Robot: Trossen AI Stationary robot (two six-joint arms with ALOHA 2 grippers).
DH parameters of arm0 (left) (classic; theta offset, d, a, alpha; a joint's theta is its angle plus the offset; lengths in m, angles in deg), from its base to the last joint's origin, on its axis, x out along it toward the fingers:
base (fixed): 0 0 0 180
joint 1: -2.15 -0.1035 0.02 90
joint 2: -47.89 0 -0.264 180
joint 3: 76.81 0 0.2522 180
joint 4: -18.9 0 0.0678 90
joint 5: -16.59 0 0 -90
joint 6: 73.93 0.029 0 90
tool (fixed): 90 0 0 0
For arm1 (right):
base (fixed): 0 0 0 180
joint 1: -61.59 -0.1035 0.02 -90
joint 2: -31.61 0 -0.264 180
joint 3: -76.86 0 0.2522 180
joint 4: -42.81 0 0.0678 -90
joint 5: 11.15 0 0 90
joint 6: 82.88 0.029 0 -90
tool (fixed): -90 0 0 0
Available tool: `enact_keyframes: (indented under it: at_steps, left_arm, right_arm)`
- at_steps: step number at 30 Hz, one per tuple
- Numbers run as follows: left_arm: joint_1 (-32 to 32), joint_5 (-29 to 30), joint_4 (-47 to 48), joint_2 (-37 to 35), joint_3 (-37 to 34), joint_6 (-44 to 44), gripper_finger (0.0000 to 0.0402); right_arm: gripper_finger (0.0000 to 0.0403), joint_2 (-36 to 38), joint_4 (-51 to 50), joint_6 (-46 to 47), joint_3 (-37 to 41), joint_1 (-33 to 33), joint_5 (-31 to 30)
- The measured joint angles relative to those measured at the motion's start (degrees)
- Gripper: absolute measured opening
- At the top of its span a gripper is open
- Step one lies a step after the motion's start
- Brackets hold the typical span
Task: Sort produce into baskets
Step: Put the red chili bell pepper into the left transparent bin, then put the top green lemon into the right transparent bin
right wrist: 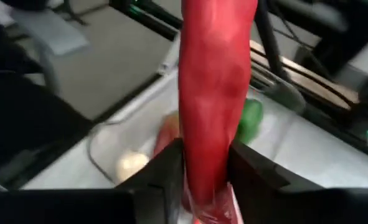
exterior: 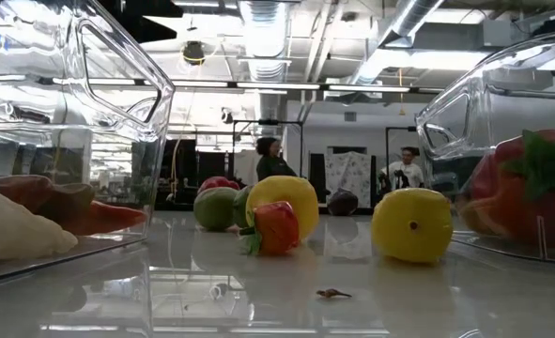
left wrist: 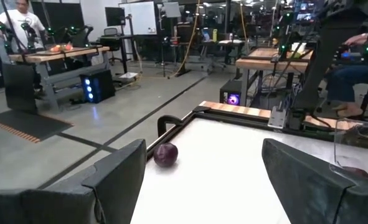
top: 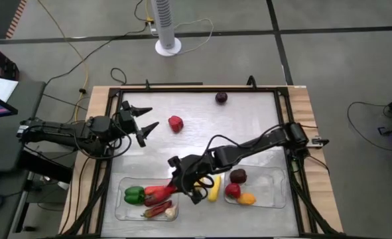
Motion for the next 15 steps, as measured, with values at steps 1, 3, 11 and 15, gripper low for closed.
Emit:
enact_keyframes:
  at_steps: [1,3,11,15]
  left_arm:
    - [0.0,0.1,0.0,0.0,0.0,0.0,0.0306]
    - [0.0,0.1,0.0,0.0,0.0,0.0,0.0306]
    - [0.0,0.1,0.2,0.0,0.0,0.0,0.0306]
    - [0.0,-0.3,1.1,0.0,0.0,-0.1,0.0306]
  right_arm:
    - [0.0157,0.0,1.0,0.0,0.0,0.2,1.5]
    - [0.0182,0.0,2.4,0.4,0.0,0.5,2.3]
    - [0.0261,0.3,-3.3,3.9,0.4,1.4,0.0]
    - [0.0264,2.0,-17.5,4.6,0.0,2.3,-6.4]
